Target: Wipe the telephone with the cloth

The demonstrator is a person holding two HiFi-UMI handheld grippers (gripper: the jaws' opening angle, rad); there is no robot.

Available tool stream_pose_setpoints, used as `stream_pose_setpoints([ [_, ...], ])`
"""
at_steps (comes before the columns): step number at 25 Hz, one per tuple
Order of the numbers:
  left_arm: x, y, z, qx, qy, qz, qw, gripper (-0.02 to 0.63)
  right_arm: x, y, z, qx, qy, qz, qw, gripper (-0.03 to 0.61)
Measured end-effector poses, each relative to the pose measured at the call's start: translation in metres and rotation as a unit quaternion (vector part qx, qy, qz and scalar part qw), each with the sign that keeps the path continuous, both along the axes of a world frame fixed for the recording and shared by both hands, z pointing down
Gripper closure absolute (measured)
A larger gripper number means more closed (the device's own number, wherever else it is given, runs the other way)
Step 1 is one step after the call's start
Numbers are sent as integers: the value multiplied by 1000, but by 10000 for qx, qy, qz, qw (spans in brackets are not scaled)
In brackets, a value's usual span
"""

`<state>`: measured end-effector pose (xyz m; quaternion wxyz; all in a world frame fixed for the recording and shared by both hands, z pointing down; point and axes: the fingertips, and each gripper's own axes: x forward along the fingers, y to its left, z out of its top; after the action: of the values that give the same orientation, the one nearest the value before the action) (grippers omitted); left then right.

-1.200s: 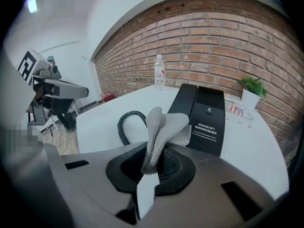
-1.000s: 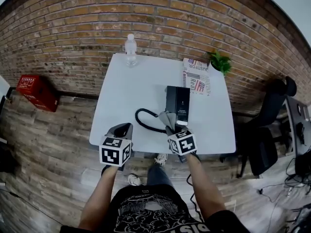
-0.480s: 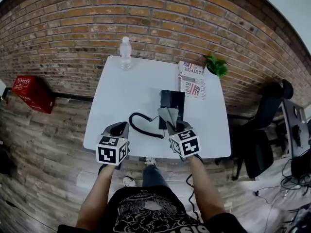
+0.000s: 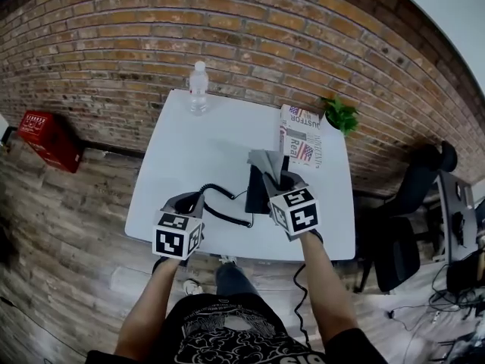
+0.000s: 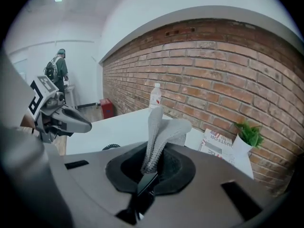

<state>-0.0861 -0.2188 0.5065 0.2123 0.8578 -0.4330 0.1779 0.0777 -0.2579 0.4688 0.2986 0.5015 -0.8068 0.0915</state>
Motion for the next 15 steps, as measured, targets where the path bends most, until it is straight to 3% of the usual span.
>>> stream_pose_setpoints([
  [9,-5,-16,6,-108,27,-221,9997,607,-16,-57,-3,61,434,-363,9984,568],
  [15,-7,-26,10,-213,47,-307,9993,607,-31,-77,28,-318,733,-684,9945,568],
])
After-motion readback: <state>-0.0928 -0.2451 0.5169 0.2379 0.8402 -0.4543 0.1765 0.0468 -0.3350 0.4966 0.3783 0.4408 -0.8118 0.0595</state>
